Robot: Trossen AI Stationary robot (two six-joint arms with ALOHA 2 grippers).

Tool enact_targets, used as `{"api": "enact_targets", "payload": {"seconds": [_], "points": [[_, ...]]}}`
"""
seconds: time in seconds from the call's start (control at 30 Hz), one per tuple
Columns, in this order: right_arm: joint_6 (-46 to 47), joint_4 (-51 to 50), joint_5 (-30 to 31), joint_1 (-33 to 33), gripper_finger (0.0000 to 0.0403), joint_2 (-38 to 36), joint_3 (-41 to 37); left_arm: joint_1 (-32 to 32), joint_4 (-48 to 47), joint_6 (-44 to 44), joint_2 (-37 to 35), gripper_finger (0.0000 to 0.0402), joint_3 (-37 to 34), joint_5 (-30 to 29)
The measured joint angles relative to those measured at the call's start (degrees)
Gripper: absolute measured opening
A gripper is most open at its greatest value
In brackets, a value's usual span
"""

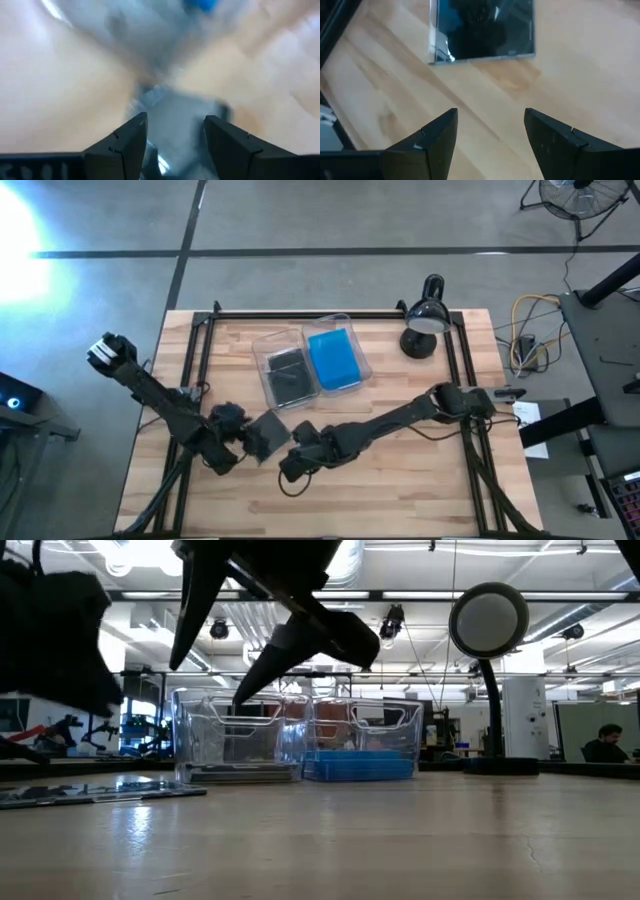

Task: Pick & place jewel cases by type
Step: Put the black CD case into the left transparent bin

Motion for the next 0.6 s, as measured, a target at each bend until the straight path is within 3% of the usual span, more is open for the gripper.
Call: {"api": "enact_targets", "payload": {"seconds": [0.1,0.2,0.4,0.6], "points": [[1.2,-0.1,0.8,0.1,0.0224,0.3,-0.1,1.9,-9.7,-2.0,1.8,0.0176,2.9,-6.3],[2.5,0.0,1.3,-0.1,0.0224,0.3,-0.2,6.0,-9.2,-4.3,5.0,0.0176,1.2,-4.3],[6.0,-0.2,2.5,0.0,0.0224,0.2,-0.6,10.6,10.3,-7.3,10.8,0.0176,-4.2,-0.3],[5.8,-0.8,2.3,0.0,0.0224,0.2,-0.6,10.7,33.1,-0.6,16.8,0.0176,-5.2,4.4]]}}
